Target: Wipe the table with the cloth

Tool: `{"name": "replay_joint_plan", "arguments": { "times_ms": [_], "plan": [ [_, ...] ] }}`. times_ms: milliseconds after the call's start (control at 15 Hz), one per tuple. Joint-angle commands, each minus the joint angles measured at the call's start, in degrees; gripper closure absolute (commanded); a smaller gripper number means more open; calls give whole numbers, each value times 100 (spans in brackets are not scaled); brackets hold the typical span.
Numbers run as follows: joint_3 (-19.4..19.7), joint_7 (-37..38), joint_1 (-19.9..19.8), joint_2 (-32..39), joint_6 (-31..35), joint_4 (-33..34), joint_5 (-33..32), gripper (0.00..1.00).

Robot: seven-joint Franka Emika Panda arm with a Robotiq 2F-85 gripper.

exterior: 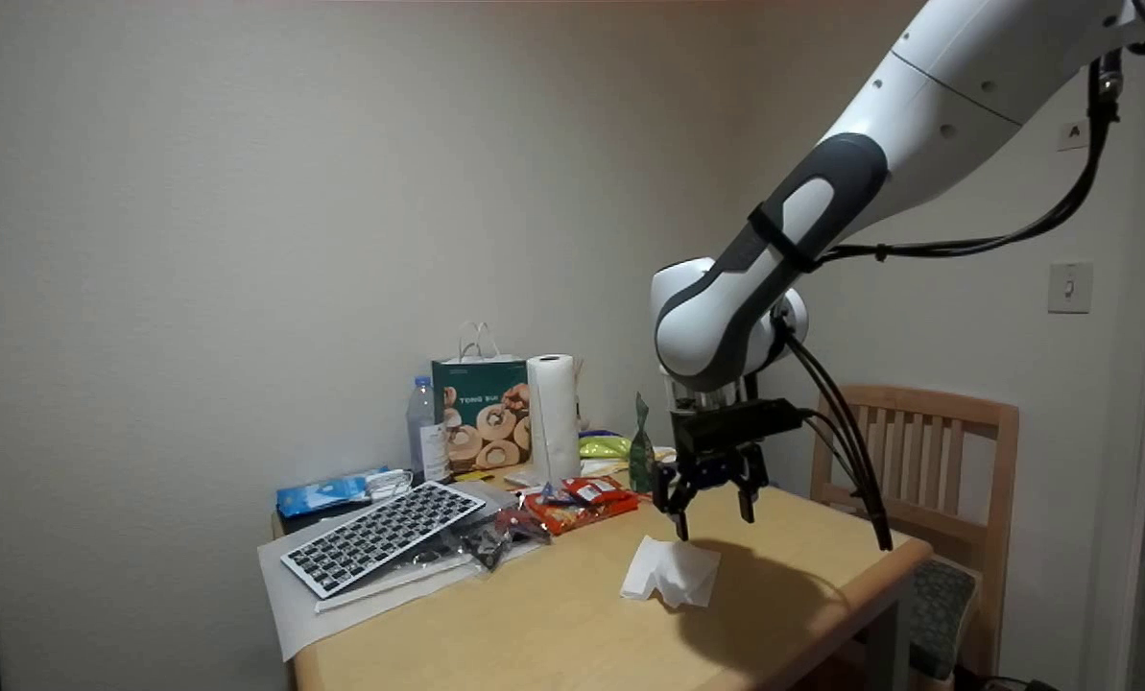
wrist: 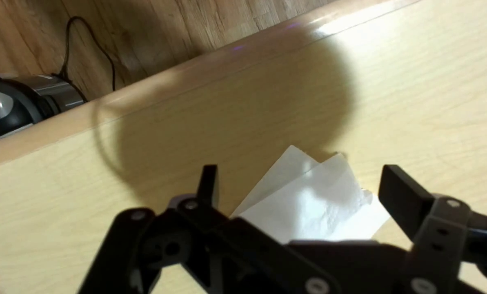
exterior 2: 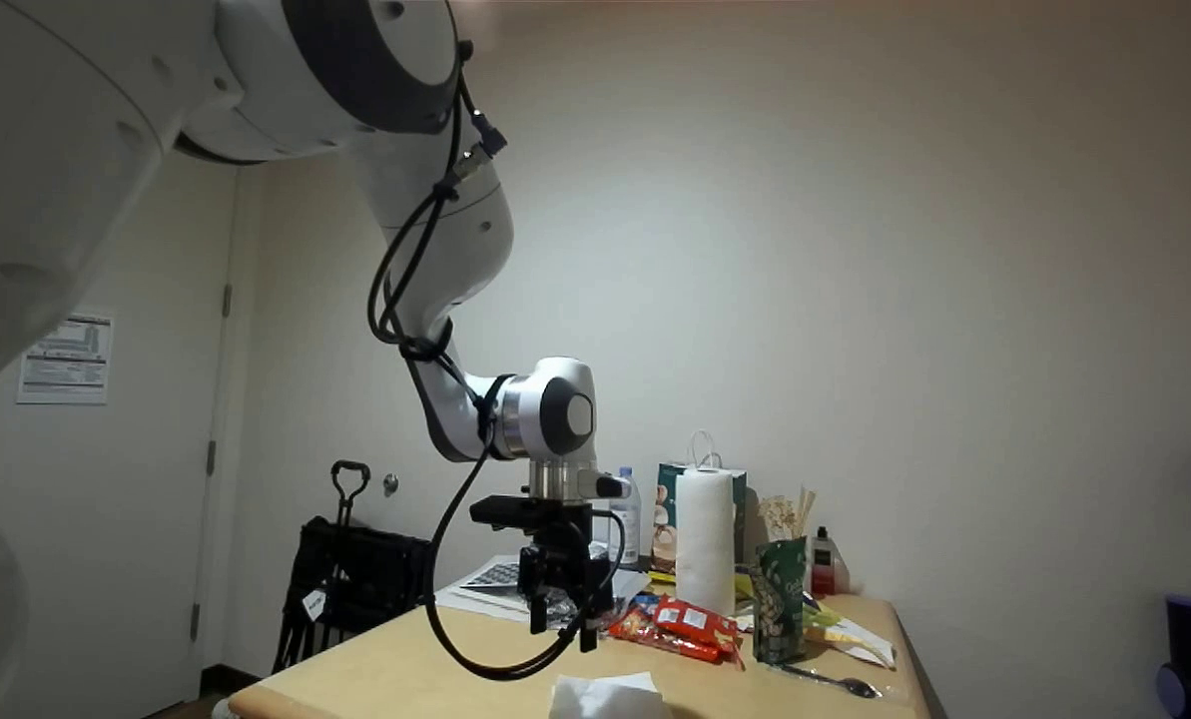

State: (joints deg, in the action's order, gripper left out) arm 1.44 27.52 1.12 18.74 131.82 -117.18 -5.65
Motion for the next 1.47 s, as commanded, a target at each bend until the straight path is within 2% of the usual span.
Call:
{"name": "replay_joint_plan", "arguments": {
  "times_ms": [0,267,333,733,933,1400],
  "plan": [
    [80,-6,78,536,2,645,297,0],
    [130,-9,88,1198,-99,1518,460,0],
    [164,-56,137,852,-10,1073,373,0],
    [213,-51,188,1000,-11,1217,371,0],
    [354,170,228,1370,77,1601,358,0],
    [524,10,309,2306,-226,2583,264,0]
  ]
}}
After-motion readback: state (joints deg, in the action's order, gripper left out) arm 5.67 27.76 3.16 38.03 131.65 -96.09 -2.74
